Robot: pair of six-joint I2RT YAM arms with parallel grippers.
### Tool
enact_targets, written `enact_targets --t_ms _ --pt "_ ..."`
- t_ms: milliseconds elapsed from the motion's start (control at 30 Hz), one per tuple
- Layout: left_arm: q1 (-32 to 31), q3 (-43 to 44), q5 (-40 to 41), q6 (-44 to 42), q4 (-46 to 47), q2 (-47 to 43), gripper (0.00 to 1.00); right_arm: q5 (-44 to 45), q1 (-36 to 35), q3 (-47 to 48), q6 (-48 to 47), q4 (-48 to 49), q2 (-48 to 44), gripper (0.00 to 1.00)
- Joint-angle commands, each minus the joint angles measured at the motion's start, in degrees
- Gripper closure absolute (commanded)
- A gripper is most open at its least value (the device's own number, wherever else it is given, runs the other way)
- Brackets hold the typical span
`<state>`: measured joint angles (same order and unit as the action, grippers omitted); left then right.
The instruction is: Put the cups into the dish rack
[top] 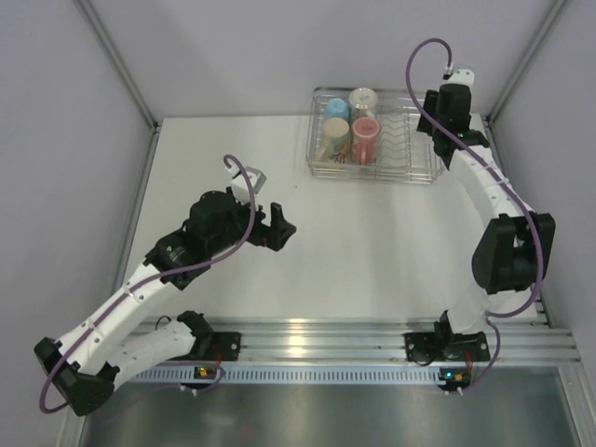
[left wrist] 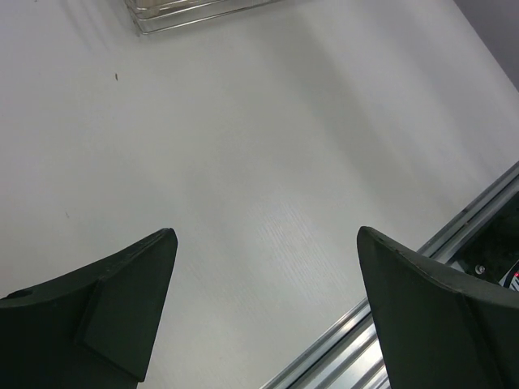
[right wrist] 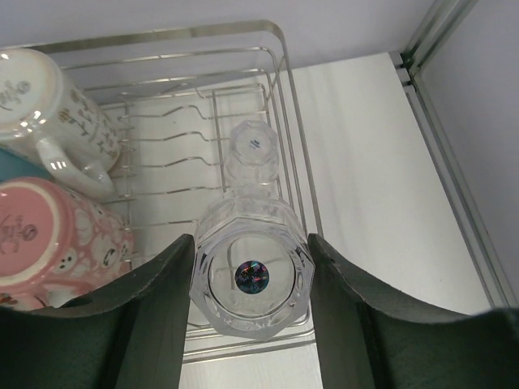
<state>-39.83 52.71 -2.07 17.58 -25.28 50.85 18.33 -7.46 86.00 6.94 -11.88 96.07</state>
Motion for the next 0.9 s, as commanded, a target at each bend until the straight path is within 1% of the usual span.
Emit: enact_targets --t_ms 0,233,433,667,867 --pt "0.0 0.4 0.0 -1.6 0.2 -2.0 0.02 -1.8 1.7 3.6 -0.5 -0.3 2.2 1.00" --pt "0.0 -0.1 0.6 -1.5 0.2 -2.3 0.02 -5.0 3.2 5.4 1.6 -0.1 9.2 1.00" --pt "0.0 0.0 0.0 -1.7 0.1 -2.5 0.02 -5.1 3.4 5.8 2.4 1.8 14.1 1.00" --pt "0.0 -0.2 -0.7 -1.4 0.1 -2.5 0.02 -4.4 3.7 6.6 1.8 2.3 17.0 1.00" --pt "0.0 -0.1 -1.1 -1.3 0.1 -2.1 0.02 -3.3 3.9 8.2 2.1 0.5 19.2 1.00"
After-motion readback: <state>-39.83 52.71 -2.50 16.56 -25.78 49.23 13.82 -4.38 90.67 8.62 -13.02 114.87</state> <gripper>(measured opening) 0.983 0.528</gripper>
